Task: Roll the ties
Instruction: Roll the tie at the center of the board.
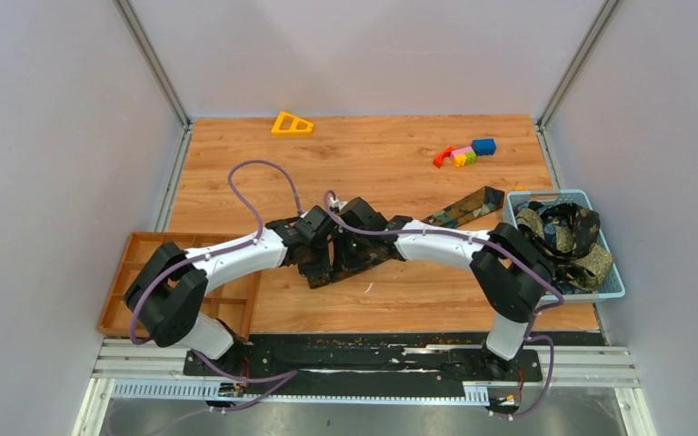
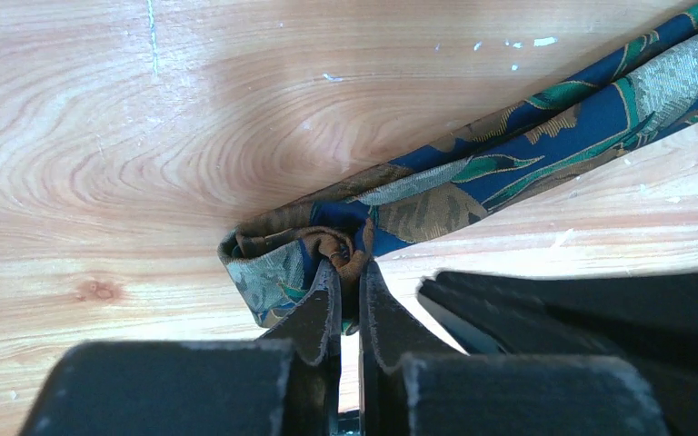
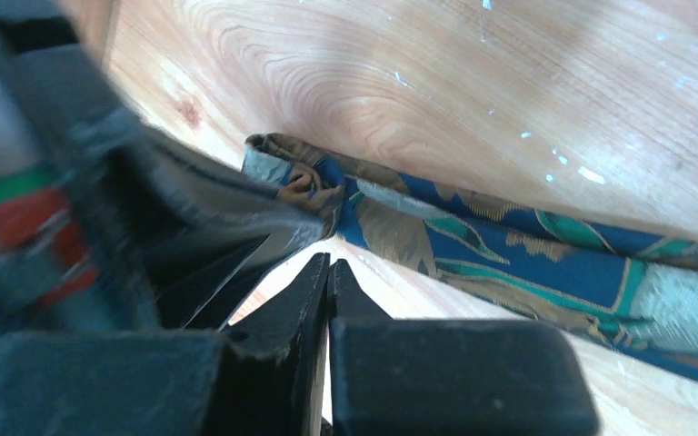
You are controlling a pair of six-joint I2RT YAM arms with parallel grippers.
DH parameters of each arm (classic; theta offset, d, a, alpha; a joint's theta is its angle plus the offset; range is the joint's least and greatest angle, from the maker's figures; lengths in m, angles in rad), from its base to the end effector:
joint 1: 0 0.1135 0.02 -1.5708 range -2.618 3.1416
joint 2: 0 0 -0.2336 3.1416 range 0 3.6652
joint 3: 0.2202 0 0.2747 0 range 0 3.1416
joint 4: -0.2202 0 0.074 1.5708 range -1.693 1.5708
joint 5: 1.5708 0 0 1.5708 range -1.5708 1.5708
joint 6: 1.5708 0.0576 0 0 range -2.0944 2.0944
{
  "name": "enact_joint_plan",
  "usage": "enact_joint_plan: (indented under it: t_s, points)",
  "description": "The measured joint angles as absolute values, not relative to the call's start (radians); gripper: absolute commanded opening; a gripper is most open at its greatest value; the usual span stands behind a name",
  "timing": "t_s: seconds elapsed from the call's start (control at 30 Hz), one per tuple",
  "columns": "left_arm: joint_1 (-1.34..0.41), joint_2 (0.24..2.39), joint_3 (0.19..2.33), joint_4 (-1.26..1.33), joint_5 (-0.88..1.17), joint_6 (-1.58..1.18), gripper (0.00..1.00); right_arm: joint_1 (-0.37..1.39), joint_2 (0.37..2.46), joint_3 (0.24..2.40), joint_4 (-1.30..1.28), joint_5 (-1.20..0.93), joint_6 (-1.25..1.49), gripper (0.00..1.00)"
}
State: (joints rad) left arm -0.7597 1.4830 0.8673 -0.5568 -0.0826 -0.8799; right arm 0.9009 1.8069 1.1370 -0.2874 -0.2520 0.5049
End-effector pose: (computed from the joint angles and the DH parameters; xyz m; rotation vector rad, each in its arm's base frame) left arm 0.2237 -0.2059 0.1192 -0.1909 2.7848 -0.3331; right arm 0.2351 0.3199 0.1151 -0.6410 2.6410 0.8184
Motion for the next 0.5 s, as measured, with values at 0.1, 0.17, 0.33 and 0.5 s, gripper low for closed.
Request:
enact_joint_plan:
  t_s: [0.1, 0.17, 0.33, 0.5]
  points:
    - [-0.759, 1.495, 0.868, -0.549, -0.077, -0.880, 0.20, 0.900, 1.752, 1.115, -0.296, -0.233, 0.499, 0.04]
    - [-0.759, 1.498, 0.871, -0.548, -0.075, -0.880, 0.28, 0.900, 1.732, 1.101, -0.295, -0.224, 0.496, 0.04]
    - [-0.759, 1.503, 0.888, -0.540, -0.062, -0.887, 0.43, 0.899, 1.710, 1.053, -0.301, -0.207, 0.495, 0.06]
    - [-0.759, 1.503, 0.914, -0.534, -0.054, -0.890, 0.47, 0.893, 1.688, 1.025, -0.310, -0.191, 0.495, 0.12]
